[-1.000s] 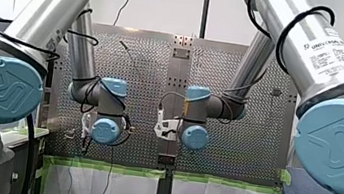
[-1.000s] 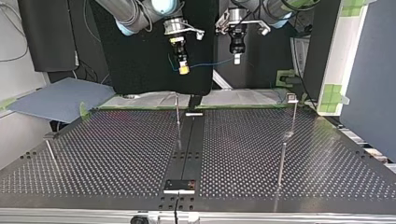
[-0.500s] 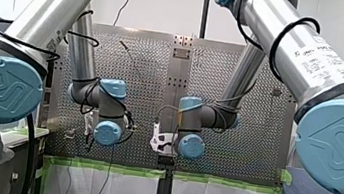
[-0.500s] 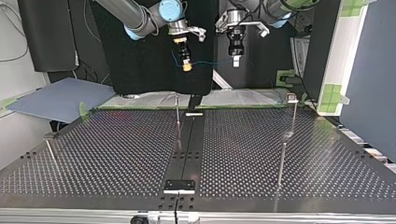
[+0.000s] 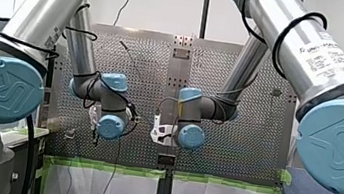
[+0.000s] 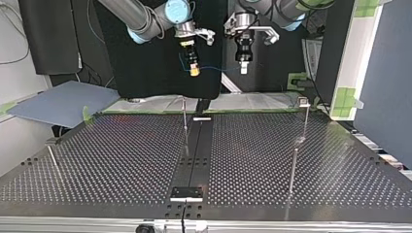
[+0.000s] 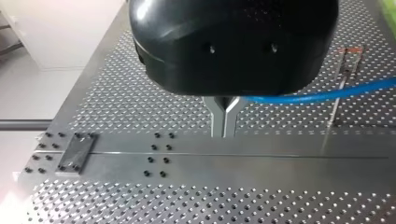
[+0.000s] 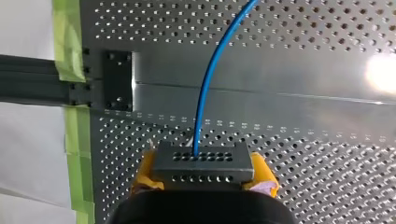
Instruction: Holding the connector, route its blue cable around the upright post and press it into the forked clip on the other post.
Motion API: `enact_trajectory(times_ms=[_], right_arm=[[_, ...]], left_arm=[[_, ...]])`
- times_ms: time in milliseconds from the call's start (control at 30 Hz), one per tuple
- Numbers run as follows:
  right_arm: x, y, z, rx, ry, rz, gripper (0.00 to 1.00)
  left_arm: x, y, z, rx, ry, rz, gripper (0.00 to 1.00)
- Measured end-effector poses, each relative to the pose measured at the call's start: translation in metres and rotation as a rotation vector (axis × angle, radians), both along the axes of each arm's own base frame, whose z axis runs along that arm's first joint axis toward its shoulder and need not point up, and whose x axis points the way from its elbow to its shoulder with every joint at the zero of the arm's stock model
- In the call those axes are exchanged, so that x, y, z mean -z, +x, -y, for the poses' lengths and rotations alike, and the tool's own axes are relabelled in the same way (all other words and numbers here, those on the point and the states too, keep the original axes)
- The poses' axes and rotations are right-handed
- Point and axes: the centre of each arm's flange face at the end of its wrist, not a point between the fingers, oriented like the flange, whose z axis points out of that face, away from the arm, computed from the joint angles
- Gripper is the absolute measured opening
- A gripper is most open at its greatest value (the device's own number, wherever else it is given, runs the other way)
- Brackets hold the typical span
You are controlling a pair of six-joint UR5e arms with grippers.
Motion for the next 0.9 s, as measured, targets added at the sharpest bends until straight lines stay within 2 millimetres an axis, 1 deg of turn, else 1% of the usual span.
enact_trajectory(times_ms=[200, 400, 533, 733, 900], right_arm=[[-0.024, -0.003, 0.003, 0.011, 0.011, 0.017, 0.00], [-0.052, -0.004, 0.006, 0.013, -0.007, 0.044, 0.00], [-0.075, -0.001, 0.011, 0.001, -0.039, 0.080, 0.00], [-0.108, 0.003, 0.015, -0.028, -0.082, 0.130, 0.00], [-0.139, 0.007, 0.021, -0.034, -0.114, 0.161, 0.00]], left_arm=[[-0.013, 0.003, -0.005, -0.006, -0.033, 0.000, 0.00], [-0.028, 0.003, -0.006, 0.010, -0.077, 0.006, 0.00], [-0.043, 0.008, -0.007, -0.003, -0.120, 0.033, 0.00], [-0.064, 0.017, -0.011, -0.043, -0.127, 0.075, 0.00], [-0.069, 0.021, -0.012, -0.052, -0.127, 0.084, 0.00]])
